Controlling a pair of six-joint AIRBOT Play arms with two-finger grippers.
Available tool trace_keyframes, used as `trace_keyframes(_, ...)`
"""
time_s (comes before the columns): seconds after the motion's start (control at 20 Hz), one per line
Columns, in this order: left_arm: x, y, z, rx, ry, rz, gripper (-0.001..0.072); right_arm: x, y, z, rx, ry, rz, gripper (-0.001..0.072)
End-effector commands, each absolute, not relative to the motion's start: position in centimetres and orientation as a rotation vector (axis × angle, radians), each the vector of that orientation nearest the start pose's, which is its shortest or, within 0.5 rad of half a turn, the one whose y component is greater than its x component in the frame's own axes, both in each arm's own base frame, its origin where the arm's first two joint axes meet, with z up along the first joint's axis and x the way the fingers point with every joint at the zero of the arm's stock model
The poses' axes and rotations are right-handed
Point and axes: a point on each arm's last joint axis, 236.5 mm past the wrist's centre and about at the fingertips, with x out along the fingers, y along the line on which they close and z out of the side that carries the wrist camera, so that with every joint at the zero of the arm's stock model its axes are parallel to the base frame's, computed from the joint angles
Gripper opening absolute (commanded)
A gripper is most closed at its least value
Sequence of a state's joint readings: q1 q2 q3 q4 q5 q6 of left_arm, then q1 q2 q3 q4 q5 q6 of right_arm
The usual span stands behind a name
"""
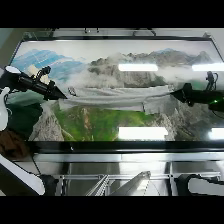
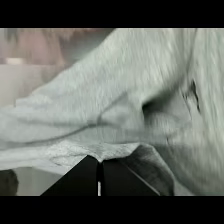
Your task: Fold the shirts.
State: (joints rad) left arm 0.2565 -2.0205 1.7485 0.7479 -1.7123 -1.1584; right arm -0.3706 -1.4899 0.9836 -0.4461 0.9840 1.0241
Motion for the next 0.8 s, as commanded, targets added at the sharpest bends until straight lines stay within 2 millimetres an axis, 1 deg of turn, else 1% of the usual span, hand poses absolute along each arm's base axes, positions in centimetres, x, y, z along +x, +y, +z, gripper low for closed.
trace_keyframes(0.0, 47.8, -7.7, -5.7, -0.618, 1.491, -0.773, 0.0019, 49.0, 2.6, -4.0, 0.869, 0.964, 0.294, 0.0017)
trace_keyframes(0.1, 49.1, -7.8, -7.6, -0.639, 1.505, -0.747, 0.0018, 49.7, 3.0, -5.9, 0.876, 0.999, 0.293, 0.0017)
trace_keyframes(0.15, 49.6, -7.7, -8.4, -0.649, 1.509, -0.737, 0.0018, 49.8, 2.9, -6.9, 0.892, 1.019, 0.282, 0.0017)
trace_keyframes(0.25, 50.0, -7.6, -9.6, -0.664, 1.513, -0.721, 0.0018, 49.2, 2.7, -8.5, 0.874, 1.056, 0.271, 0.0017)
trace_keyframes(0.35, 50.0, -7.0, -10.5, -0.697, 1.509, -0.685, 0.0021, 48.5, 2.3, -9.2, 0.828, 1.094, 0.257, 0.0017)
trace_keyframes(0.4, 49.8, -6.8, -10.6, -0.711, 1.517, -0.678, 0.0124, 48.3, 2.5, -9.0, 0.826, 1.101, 0.269, 0.0023)
trace_keyframes(0.45, 49.6, -6.4, -10.5, -0.732, 1.530, -0.666, 0.0397, 48.2, 2.6, -8.6, 0.827, 1.105, 0.287, 0.0140)
trace_keyframes(0.5, 49.4, -6.1, -9.8, -0.756, 1.545, -0.668, 0.0720, 47.9, 2.8, -7.8, 0.820, 1.109, 0.317, 0.0296)
trace_keyframes(0.55, 49.2, -5.9, -8.7, -0.793, 1.549, -0.685, 0.0715, 47.6, 2.7, -6.7, 0.795, 1.111, 0.359, 0.0339)
trace_keyframes(0.6, 49.1, -5.8, -7.0, -0.840, 1.537, -0.729, 0.0715, 47.2, 2.2, -5.7, 0.767, 1.115, 0.381, 0.0394)
trace_keyframes(0.65, 49.2, -5.8, -5.1, -0.891, 1.505, -0.779, 0.0715, 47.1, 1.0, -5.1, 0.715, 1.118, 0.369, 0.0494)
trace_keyframes(0.7, 49.6, -5.5, -3.4, -0.938, 1.460, -0.812, 0.0714, 47.0, -0.7, -5.0, 0.671, 1.125, 0.320, 0.0596)
trace_keyframes(0.75, 49.9, -5.0, -2.4, -0.960, 1.426, -0.815, 0.0714, 46.9, -2.0, -5.5, 0.649, 1.140, 0.268, 0.0653)
